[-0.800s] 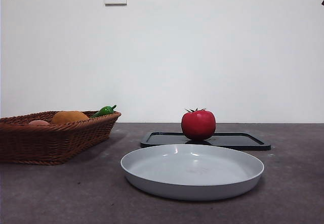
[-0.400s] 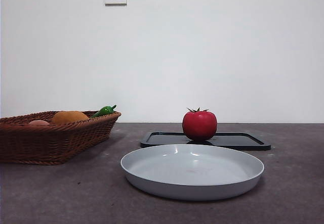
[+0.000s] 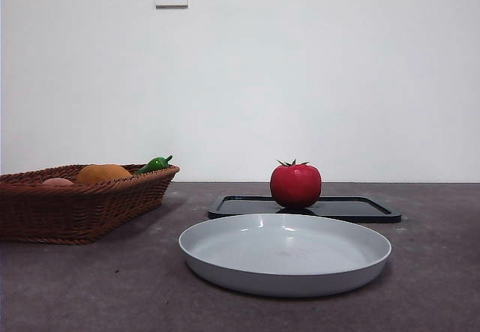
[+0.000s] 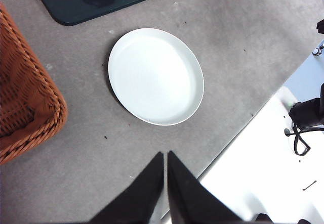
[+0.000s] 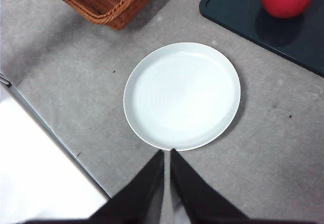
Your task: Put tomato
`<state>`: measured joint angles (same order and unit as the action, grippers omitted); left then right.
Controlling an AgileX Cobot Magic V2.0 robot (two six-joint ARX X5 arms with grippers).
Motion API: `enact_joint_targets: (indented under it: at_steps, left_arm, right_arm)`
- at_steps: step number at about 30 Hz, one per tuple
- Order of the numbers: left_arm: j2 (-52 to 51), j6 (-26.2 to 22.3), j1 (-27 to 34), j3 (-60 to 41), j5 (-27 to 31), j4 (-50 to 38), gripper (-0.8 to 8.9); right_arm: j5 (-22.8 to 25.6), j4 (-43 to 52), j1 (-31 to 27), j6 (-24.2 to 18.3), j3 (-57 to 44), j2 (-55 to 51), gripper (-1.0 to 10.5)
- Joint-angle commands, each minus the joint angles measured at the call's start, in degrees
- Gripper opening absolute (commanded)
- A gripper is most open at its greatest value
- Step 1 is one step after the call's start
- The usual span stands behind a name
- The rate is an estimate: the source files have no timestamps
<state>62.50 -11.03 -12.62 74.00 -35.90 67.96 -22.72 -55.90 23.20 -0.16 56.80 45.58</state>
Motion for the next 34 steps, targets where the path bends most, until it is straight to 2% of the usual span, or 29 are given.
enact_joint_targets:
  at_steps: [1,20,22,24,29,32,34]
  left_arm:
    - [0.3,-0.3,-0.2,1.3,-0.2,-0.2,0.08]
    - [-0.5,0.0,0.1,1.3,-0.1,-1.1,0.08]
    - [-1.7,-3.7,0.7,1.3,0.0,-3.2,0.08]
    - [-3.6,-5.0,2.1,1.1,0.0,-9.0,0.08]
    - [-11.3,-4.3,6.8,-5.0,0.0,-33.6,0.08]
    - [-17.4,-4.4,9.6,-13.6,0.7,-47.9,0.08]
    - [-21.9,-4.3,11.1,-20.7,3.9,-56.8,0.08]
  right_arm:
    - [-0.2,0.6,0.3,0.2,0.3,0.4,0.1]
    - [-0.2,0.6,0.3,0.2,0.3,0.4,0.1]
    - [-0.2,0.6,0.3,0.2,0.3,0.4,0.1]
    - [-0.2,0.6,0.3,0.2,0.3,0.4,0.1]
    - [-0.2,0.6,0.3,0.2,0.3,0.4,0.1]
    - [-0.2,0.6,0.3,0.2,0.3,0.4,0.1]
    - [-0.2,0.6,0.3,0.2,0.3,0.4,0.1]
